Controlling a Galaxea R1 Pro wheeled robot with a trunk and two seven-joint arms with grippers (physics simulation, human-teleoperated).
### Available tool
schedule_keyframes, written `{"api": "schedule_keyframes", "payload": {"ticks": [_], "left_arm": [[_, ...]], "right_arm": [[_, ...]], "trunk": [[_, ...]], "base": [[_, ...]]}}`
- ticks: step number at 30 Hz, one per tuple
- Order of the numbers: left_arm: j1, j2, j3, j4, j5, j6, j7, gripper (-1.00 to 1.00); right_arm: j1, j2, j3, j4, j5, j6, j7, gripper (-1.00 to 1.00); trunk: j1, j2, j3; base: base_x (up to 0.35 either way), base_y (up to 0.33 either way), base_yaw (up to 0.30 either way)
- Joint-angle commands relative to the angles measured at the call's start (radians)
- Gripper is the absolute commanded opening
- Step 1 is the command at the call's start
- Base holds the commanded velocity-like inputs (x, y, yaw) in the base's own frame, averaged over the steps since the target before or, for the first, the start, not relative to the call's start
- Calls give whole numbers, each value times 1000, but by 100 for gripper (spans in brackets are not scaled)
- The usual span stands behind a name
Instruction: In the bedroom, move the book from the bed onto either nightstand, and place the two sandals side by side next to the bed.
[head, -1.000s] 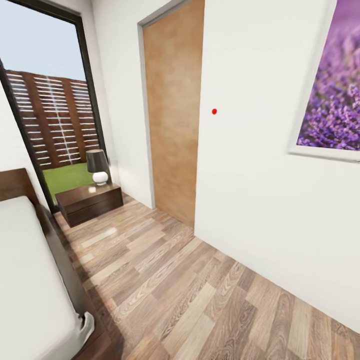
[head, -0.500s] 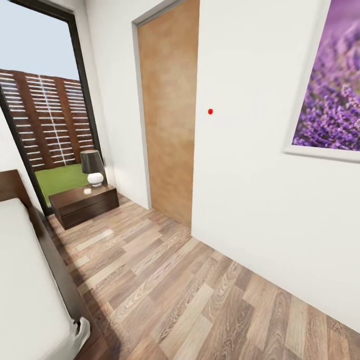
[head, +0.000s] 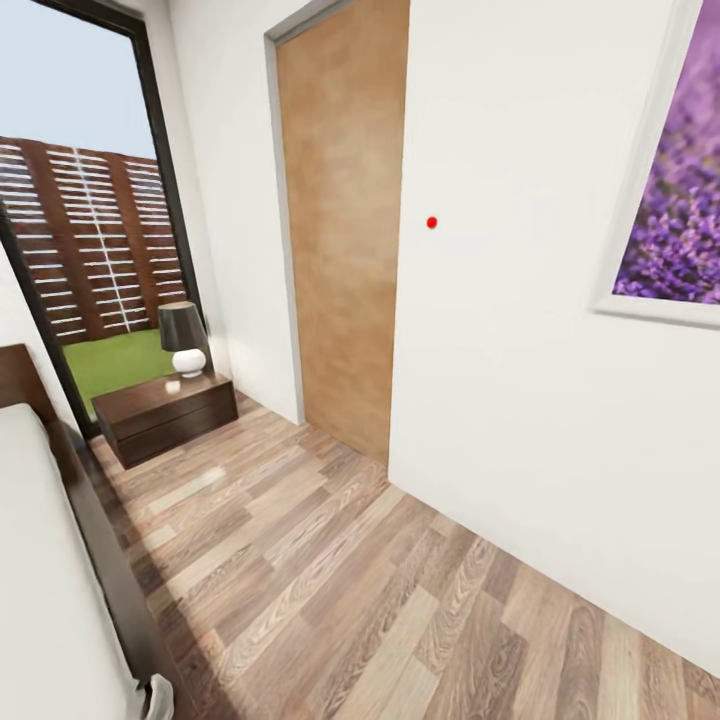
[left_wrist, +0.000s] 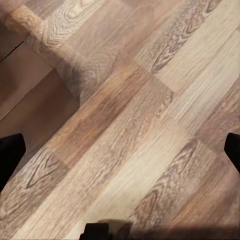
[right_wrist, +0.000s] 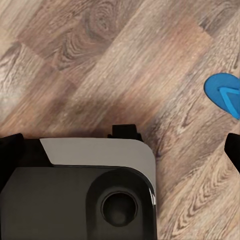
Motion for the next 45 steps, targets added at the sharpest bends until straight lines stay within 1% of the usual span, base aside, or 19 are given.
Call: {"api": "schedule_keyframes", "payload": {"ticks": [1, 9, 23, 28, 45], "left_arm": [[0, 0, 0, 0, 0, -3, 0, 100], [0, 0, 0, 0, 0, -2, 0, 100], [0, 0, 0, 0, 0, -2, 0, 100], [0, 0, 0, 0, 0, -3, 0, 100], [0, 0, 0, 0, 0, -3, 0, 100]], "right_arm": [[0, 0, -3, 0, 0, -3, 0, 100], [0, 0, -3, 0, 0, -3, 0, 100], [0, 0, -3, 0, 0, -3, 0, 100], [0, 0, -3, 0, 0, -3, 0, 100], [0, 0, -3, 0, 0, -3, 0, 100]], "trunk": [[0, 0, -1], [0, 0, -1], [0, 0, -1], [0, 0, -1], [0, 0, -1]], "base": [[141, 4, 0], [104, 1, 0], [292, 0, 0], [115, 0, -37], [6, 0, -248]]}}
